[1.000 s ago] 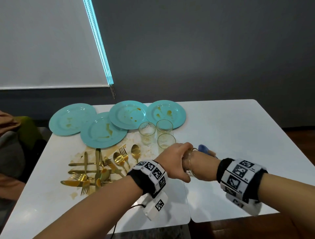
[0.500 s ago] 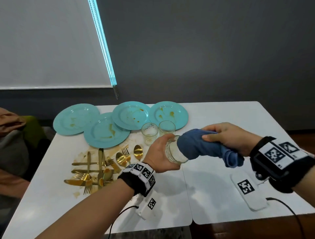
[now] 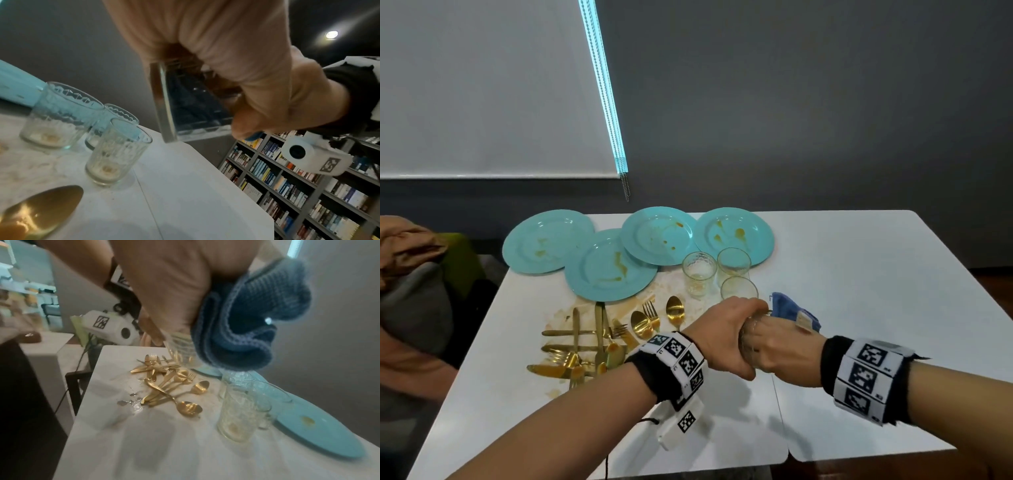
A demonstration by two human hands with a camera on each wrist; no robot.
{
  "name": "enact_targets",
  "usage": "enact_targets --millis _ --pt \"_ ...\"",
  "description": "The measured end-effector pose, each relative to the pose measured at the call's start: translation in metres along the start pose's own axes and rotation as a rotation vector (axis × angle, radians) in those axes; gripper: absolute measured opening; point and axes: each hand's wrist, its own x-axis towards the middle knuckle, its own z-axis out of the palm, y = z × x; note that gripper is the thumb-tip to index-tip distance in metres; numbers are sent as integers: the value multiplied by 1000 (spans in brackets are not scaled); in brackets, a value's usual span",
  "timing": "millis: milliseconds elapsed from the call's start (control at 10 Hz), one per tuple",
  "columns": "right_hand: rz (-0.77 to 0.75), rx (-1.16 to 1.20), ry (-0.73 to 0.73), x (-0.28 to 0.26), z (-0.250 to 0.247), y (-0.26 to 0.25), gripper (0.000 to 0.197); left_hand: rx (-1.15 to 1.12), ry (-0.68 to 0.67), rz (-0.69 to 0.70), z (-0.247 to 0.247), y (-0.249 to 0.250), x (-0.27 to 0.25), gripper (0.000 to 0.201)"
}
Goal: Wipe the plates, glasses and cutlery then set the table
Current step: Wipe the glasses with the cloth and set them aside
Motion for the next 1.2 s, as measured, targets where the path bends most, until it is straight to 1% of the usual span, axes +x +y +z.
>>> enact_targets --millis 100,200,300,400,500,600,700,800,900,1000,1100,1200 --pt "68 934 318 -14 3 2 13 61 -4 57 -13 -7 1 84" --pt "431 753 96 33 -4 -19 26 132 63 110 -17 -18 -3 88" --pt "876 864 2 54 -11 -23 20 152 195 134 -11 -29 -14 85" --pt "1093 1557 246 60 -37 -20 15 -5 321 80 -12 -44 -20 81" --pt "1165 1471 246 50 -73 -18 15 -141 363 -85 -28 -58 -25 89" --pt "1069 961 329 33 -104 -11 22 -214 406 -156 -35 -72 -30 95" --pt "787 334 444 32 -103 -17 28 -232 349 -169 -34 -72 -30 93" --pt "345 -13 206 39 -71 -24 27 -353 253 -185 -35 -57 -24 83" --pt "271 -10 1 42 -41 -21 20 -230 195 -49 -42 -35 -19 80" --pt "419 106 -227 45 -32 -19 23 -4 121 130 -40 -20 -13 84" --pt "651 329 -176 48 -22 -18 23 165 128 190 -31 -19 -7 84" --pt "1055 1414 260 60 -24 -22 25 191 211 239 -24 -27 -6 68"
